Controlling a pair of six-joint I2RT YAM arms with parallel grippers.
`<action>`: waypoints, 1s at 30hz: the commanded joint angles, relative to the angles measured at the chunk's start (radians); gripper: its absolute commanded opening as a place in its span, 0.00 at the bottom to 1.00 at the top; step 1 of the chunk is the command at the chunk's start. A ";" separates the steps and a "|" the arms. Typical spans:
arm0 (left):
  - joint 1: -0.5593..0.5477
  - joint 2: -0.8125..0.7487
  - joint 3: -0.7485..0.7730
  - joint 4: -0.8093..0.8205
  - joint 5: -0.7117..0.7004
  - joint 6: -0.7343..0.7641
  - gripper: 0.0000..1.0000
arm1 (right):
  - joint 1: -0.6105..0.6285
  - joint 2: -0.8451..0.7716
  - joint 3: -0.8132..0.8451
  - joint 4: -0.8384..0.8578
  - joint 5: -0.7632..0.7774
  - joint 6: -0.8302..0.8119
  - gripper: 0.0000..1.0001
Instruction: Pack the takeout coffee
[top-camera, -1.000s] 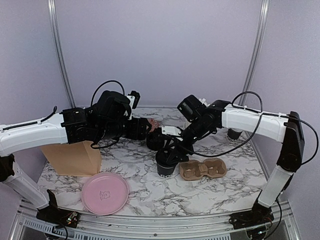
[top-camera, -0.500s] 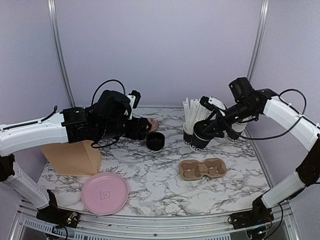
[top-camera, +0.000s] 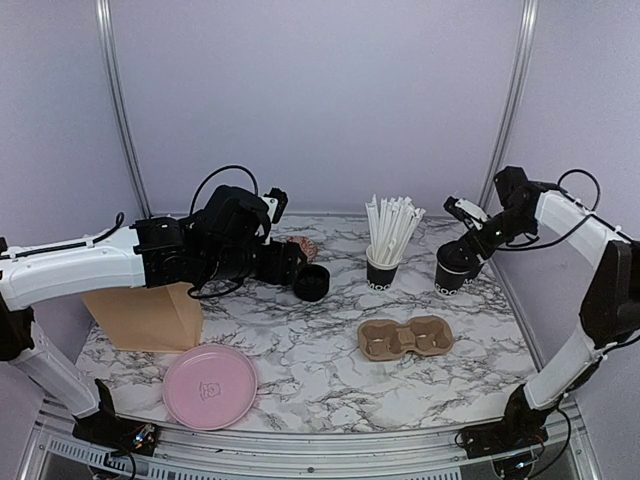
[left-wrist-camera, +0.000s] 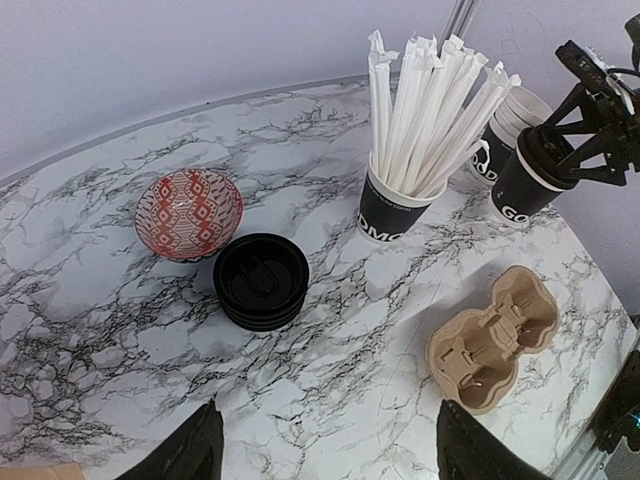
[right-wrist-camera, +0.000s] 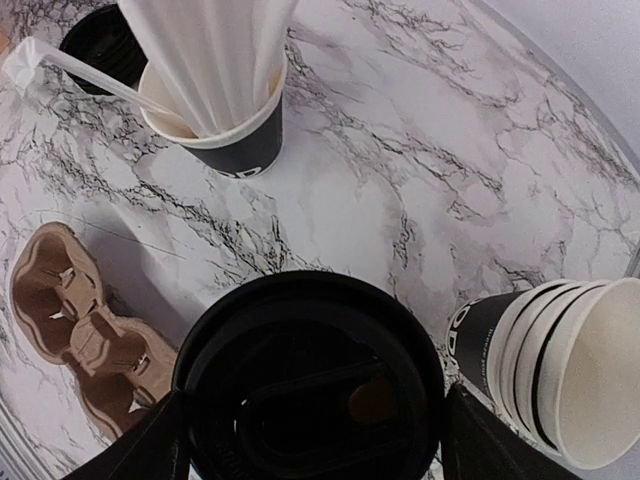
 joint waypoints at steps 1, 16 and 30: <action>0.006 0.003 0.017 -0.007 0.014 0.001 0.73 | -0.002 0.046 0.006 0.078 0.045 0.028 0.69; 0.006 0.026 0.018 -0.009 0.037 0.013 0.73 | -0.001 0.186 0.070 0.070 -0.011 0.062 0.83; 0.006 0.076 0.046 -0.007 0.070 0.033 0.73 | -0.002 0.106 0.167 -0.003 0.039 0.068 0.88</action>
